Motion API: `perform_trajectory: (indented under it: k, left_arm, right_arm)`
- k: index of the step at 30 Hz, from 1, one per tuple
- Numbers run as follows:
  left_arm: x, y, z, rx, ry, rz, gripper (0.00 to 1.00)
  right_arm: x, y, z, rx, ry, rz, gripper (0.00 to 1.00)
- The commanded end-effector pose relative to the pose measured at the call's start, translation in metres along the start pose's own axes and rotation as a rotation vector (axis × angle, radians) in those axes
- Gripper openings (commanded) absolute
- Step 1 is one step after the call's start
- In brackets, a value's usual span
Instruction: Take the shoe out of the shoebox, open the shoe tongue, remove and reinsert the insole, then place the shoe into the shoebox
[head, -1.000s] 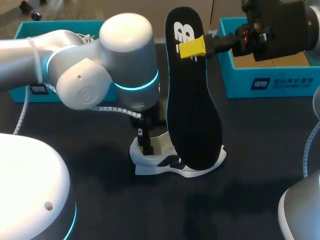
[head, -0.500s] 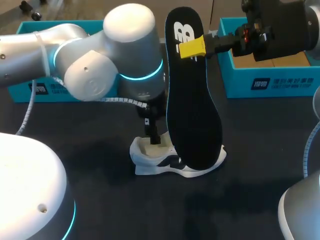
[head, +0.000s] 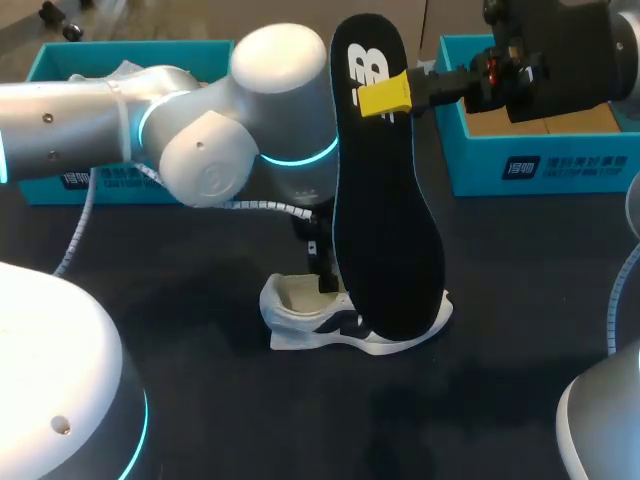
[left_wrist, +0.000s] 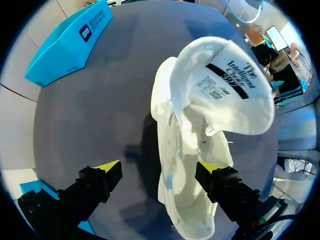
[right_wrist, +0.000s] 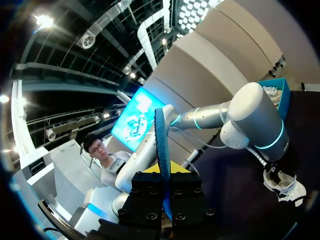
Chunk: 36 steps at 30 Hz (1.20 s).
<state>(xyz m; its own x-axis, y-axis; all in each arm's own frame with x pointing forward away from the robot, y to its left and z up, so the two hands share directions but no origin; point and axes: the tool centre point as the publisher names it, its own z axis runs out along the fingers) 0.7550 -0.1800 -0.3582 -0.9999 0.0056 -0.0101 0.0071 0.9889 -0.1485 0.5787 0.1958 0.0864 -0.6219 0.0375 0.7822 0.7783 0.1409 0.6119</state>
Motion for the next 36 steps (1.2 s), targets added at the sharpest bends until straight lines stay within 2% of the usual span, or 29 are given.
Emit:
perform_trajectory:
  k: [1,4,5,13,17,20,23,28,36]
  left_arm:
    - [-0.004,-0.01,0.017,-0.017,0.011,0.006,1.0]
    - [-0.005,-0.011,0.026,-0.034,0.014,0.015,0.97]
    - [-0.005,-0.012,0.029,-0.04,0.023,0.014,0.87]
    - [-0.007,-0.011,0.034,-0.053,0.038,0.022,0.49]
    - [-0.004,-0.008,0.038,-0.049,0.074,0.025,0.44]
    - [0.0,-0.007,0.038,-0.044,0.093,0.029,0.33]
    - [0.004,-0.005,0.038,-0.042,0.109,0.034,0.02]
    - [0.009,-0.003,0.033,-0.042,0.143,0.073,0.0]
    - [0.014,-0.002,0.009,-0.059,0.363,0.327,0.0]
  right_arm:
    - [-0.001,0.002,0.004,0.002,0.0,0.001,0.0]
    - [-0.001,0.002,0.004,0.002,0.0,0.001,0.0]
    - [-0.001,0.002,0.004,0.002,0.0,0.001,0.0]
    - [-0.001,0.002,0.004,0.002,0.0,0.001,0.0]
    - [-0.001,0.002,0.004,0.002,0.0,0.001,0.0]
    - [-0.001,0.002,0.004,0.002,0.0,0.001,0.0]
    - [-0.001,0.002,0.004,0.002,0.0,0.001,0.0]
    - [-0.001,0.002,0.004,0.002,0.0,0.001,0.0]
    - [-0.001,0.002,0.004,0.002,0.0,0.001,0.0]
